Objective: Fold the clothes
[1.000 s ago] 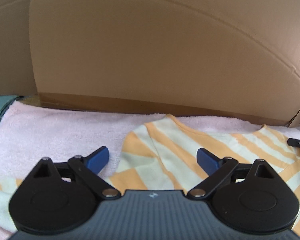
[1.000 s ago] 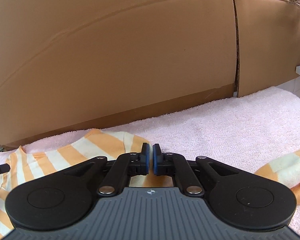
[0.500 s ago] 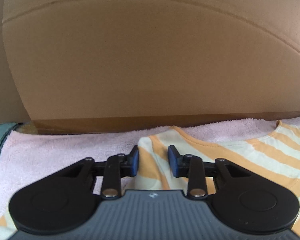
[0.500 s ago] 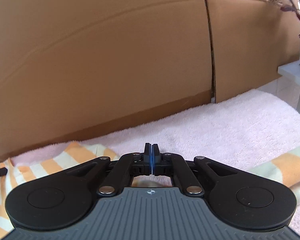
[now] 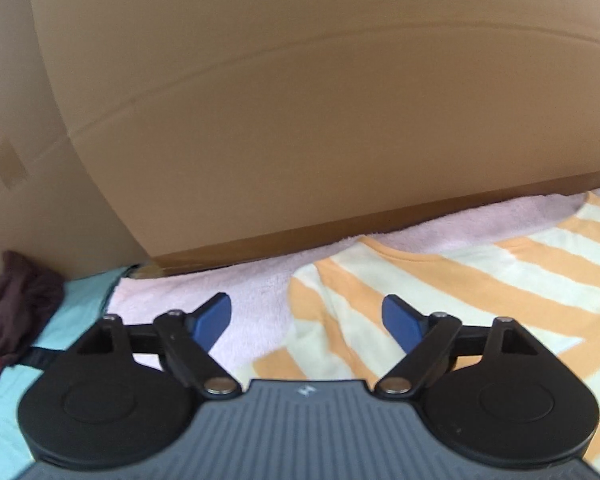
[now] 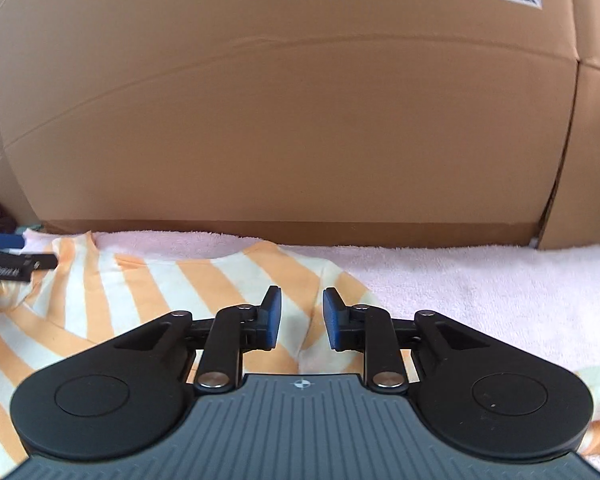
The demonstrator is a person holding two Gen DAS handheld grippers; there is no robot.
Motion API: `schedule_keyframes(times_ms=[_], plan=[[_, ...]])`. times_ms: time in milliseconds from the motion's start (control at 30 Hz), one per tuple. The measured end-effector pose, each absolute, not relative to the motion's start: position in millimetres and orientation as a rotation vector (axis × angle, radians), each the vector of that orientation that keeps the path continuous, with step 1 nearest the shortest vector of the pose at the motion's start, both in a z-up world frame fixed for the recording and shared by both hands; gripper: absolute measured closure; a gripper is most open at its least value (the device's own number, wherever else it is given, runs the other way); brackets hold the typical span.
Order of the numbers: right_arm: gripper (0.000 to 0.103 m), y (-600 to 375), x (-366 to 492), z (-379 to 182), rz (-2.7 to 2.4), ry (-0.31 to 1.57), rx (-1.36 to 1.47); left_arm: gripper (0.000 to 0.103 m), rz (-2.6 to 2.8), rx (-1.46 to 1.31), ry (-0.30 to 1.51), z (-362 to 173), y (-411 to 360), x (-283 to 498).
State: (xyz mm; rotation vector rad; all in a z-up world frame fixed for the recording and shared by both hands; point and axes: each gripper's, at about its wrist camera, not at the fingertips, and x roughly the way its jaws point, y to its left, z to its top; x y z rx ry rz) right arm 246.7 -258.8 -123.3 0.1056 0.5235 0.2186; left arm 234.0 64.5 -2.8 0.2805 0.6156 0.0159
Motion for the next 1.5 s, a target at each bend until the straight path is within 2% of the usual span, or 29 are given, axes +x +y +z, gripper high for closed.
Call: schedule_keyframes(times_ms=[233, 300, 333, 467, 500, 533, 567, 733, 800, 900, 933, 1100, 1500], plan=[[0.078, -268.0, 238.6, -119.7, 0.187, 0.504, 0.132, 0.017, -0.012, 0.210, 0.616, 15.0, 44.9, 168.8], [0.079, -273.4, 237.8, -118.3, 0.170, 0.494, 0.152, 0.011, -0.012, 0.222, 0.611, 15.2, 47.8, 154.0], [0.079, -276.7, 237.2, -114.8, 0.146, 0.492, 0.150, 0.005, -0.011, 0.229, 0.609, 15.3, 49.2, 146.6], [0.077, -268.8, 213.1, -88.4, 0.086, 0.511, 0.096, 0.003, -0.011, 0.226, 0.605, 11.1, 52.9, 132.2], [0.073, -267.2, 202.3, -81.4, 0.121, 0.518, 0.114, 0.003, -0.016, 0.211, 0.611, 9.7, 54.9, 128.1], [0.064, -265.5, 190.6, -77.2, 0.170, 0.530, 0.142, 0.003, -0.021, 0.195, 0.618, 8.3, 57.0, 124.1], [0.060, -262.6, 179.6, -76.5, 0.212, 0.546, 0.157, 0.003, -0.031, 0.180, 0.624, 6.5, 59.3, 121.9], [0.059, -247.7, 137.6, -90.3, 0.330, 0.609, 0.146, 0.003, -0.050, 0.158, 0.660, -10.9, 59.9, 118.4], [0.061, -248.5, 133.2, -102.1, 0.303, 0.632, 0.133, 0.003, -0.050, 0.166, 0.672, -18.8, 57.9, 119.0], [0.086, -262.8, 130.1, -112.8, 0.216, 0.611, 0.191, 0.001, -0.049, 0.165, 0.664, -29.2, 58.4, 117.7], [0.090, -268.7, 129.5, -113.5, 0.193, 0.598, 0.220, 0.001, -0.054, 0.151, 0.668, -29.2, 59.9, 117.8], [0.091, -285.8, 122.5, -113.6, 0.137, 0.555, 0.320, 0.001, -0.066, 0.103, 0.683, -30.3, 64.6, 121.5], [0.088, -277.8, 122.8, -112.0, 0.118, 0.563, 0.269, 0.001, -0.064, 0.084, 0.687, -32.2, 65.5, 122.8]])
